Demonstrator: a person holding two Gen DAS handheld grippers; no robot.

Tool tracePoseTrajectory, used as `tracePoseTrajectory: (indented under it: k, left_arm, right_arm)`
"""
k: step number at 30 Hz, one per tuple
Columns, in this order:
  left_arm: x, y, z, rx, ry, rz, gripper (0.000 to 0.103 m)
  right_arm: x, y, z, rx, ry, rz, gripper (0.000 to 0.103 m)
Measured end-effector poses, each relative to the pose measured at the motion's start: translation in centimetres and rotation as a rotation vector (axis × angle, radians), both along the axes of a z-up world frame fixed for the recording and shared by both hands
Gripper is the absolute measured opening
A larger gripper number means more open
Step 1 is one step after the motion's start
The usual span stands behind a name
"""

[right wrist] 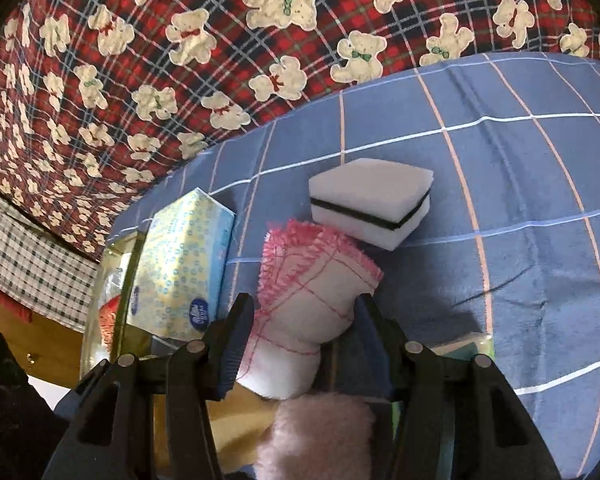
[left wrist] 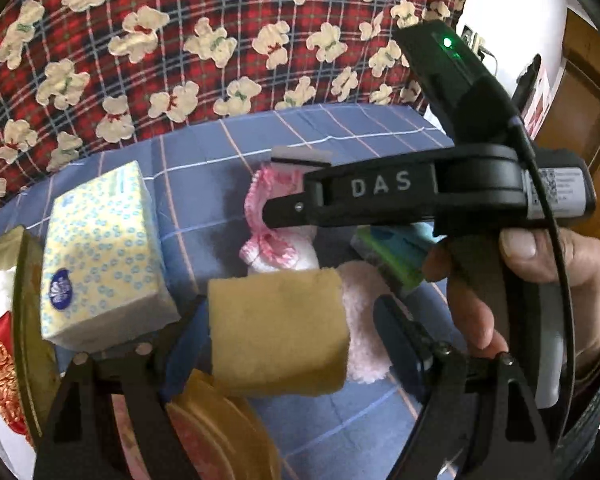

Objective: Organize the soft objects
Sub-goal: 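Grasp the pink-trimmed white cloth with the right tool while the left tool grasps the yellow sponge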

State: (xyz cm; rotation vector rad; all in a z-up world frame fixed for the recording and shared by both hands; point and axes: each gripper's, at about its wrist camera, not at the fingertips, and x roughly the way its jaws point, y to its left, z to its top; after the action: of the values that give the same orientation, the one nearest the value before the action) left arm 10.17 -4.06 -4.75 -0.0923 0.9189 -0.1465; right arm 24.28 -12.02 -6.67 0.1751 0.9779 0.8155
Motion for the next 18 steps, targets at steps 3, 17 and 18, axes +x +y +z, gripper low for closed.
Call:
tracePoseTrajectory:
  k: [3,17,18]
  left_arm:
    - [0.2,-0.1,-0.3,0.000,0.004,-0.005,0.076]
    - [-0.7,1.4,0.9,-0.100,-0.065,-0.003,0.057]
    - [-0.9,1.6,1.3,-0.113,-0.080,-0.004,0.057]
  right_arm:
    - [0.0,0.5,-0.2,-0.021,-0.009,-0.004,0.055]
    - [-0.2,1.4,-0.4,-0.096,-0.065,-0.006,0.051]
    - [-0.2,1.4,-0.4,-0.096,-0.066,-0.006,0.050]
